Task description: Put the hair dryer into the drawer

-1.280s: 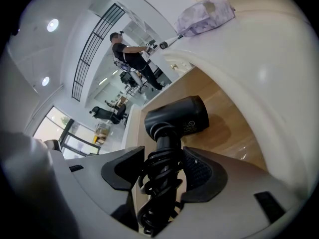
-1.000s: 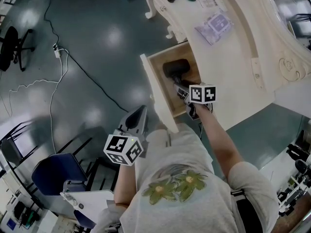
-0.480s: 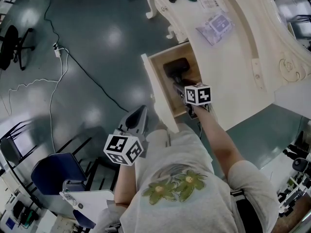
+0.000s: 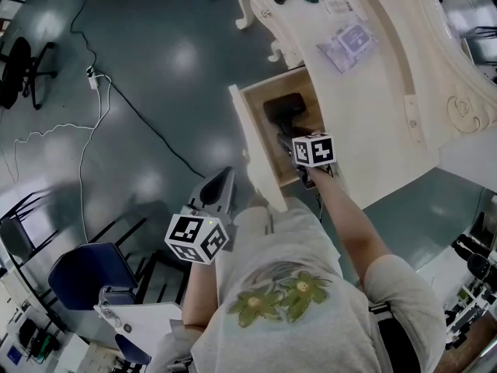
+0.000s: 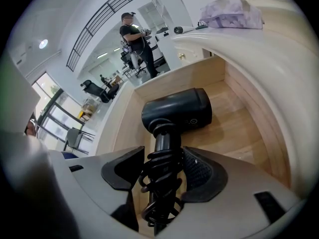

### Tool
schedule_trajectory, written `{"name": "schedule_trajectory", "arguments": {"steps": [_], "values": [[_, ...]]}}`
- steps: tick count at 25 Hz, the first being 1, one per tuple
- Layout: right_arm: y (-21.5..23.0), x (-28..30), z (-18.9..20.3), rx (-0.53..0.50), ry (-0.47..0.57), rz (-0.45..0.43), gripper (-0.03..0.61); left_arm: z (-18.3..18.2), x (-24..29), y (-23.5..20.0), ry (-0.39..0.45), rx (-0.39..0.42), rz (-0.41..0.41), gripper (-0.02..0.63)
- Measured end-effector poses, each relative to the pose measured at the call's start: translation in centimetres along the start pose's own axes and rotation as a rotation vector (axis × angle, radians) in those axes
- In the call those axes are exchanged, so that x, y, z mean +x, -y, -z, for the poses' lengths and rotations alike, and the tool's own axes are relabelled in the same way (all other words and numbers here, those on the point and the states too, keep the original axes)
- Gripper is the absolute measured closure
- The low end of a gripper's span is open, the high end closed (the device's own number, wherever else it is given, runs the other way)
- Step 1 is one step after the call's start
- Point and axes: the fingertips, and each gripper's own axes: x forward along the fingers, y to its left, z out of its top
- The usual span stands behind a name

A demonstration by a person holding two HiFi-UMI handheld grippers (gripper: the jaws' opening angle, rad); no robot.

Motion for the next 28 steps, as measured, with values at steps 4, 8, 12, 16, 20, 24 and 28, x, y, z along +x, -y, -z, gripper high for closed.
{"name": "schedule_trajectory", "arguments": {"steps": [4, 8, 12, 16, 20, 24, 28], "values": [[0.1, 0.2, -0.1, -0.033, -0.013, 0.018, 0.344, 0.0, -0.1, -0.1, 0.002, 0.000, -0.002, 0.603], [0.3, 0.5, 0.3, -0.042, -0.018, 0.017, 0.344, 0.0, -0.2, 0.0, 0.007, 0.000, -0.002, 0.603], [0.4, 0.7, 0.2, -0.065, -0.027, 0.031, 0.344, 0.0, -0.3, -0.1, 0.010, -0.002, -0.007, 0.603], [0.6, 0.9, 0.4, -0.083, -0.038, 0.047, 0.344, 0.2, -0.4, -0.2, 0.013, -0.003, -0.012, 0.603], [0.6, 1.0, 0.3, -0.104, -0.068, 0.075, 0.344, 0.2, -0.5, -0.2, 0.014, 0.002, -0.013, 0.603], [0.3, 1.0, 0.5, -0.117, -0.121, 0.090, 0.344, 0.0, -0.6, 0.3, 0.018, 0.011, -0.006, 0.603], [0.1, 0.3, 0.5, -0.104, -0.135, 0.086, 0.344, -0.6, -0.7, 0.9, 0.030, 0.030, 0.005, 0.603]]}}
